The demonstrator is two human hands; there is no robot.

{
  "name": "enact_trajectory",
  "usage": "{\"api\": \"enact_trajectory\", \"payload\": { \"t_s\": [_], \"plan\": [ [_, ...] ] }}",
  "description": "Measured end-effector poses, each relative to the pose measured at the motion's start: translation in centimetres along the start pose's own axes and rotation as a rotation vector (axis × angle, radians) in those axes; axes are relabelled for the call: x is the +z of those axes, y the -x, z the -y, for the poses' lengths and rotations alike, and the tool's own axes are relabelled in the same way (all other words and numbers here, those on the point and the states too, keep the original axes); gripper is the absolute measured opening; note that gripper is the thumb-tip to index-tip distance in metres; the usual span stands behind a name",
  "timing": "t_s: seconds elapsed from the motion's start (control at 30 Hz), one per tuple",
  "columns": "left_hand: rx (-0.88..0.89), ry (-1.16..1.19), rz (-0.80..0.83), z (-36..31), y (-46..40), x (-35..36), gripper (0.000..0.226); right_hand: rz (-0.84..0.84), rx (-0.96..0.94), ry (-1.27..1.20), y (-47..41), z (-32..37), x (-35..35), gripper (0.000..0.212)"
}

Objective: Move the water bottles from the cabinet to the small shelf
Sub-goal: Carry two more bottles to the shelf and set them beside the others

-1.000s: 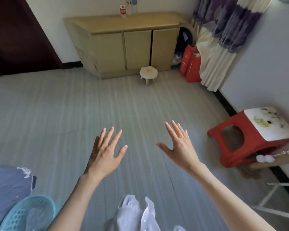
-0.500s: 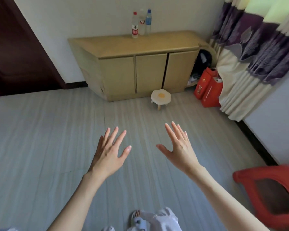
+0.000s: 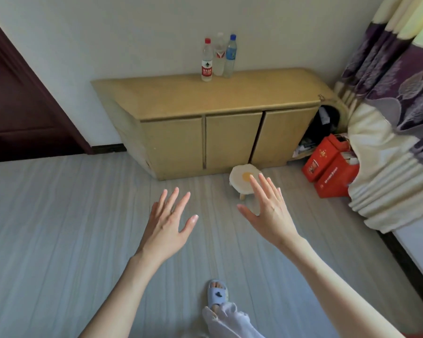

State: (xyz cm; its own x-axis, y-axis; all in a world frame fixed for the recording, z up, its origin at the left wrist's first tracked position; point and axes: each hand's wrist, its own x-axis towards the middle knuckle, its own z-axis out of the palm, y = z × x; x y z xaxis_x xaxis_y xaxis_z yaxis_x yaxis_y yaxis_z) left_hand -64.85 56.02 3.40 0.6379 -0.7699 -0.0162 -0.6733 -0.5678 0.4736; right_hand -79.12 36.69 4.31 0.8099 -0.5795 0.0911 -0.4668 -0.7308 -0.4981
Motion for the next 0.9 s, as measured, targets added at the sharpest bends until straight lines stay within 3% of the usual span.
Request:
{"api": "enact_trajectory", "payload": {
  "t_s": [0.17,0.37,0.57,0.9],
  "plan": [
    [0.012,0.024,-0.045,-0.2,-10.5,-1.3,0.075,0.023,-0.03,-0.022,-10.8,-0.9,-0.3,0.073],
    [0.001,0.024,0.051,2.8,-22.3,-0.4,0.09,0.056,-0.019,-0.009,-23.4,-3.5,0.5,0.073],
    [0.025,0.032,0.031,6.1,-38.2,-3.1,0.075,0.035,0.016,0.0,-38.3,-4.4,1.6,0.073],
    [0.077,-0.02,0.122,7.4,-58.2,-4.8,0.082,0.043,0.105,-0.029,-55.9,-6.2,2.3,0.07]
  ]
}}
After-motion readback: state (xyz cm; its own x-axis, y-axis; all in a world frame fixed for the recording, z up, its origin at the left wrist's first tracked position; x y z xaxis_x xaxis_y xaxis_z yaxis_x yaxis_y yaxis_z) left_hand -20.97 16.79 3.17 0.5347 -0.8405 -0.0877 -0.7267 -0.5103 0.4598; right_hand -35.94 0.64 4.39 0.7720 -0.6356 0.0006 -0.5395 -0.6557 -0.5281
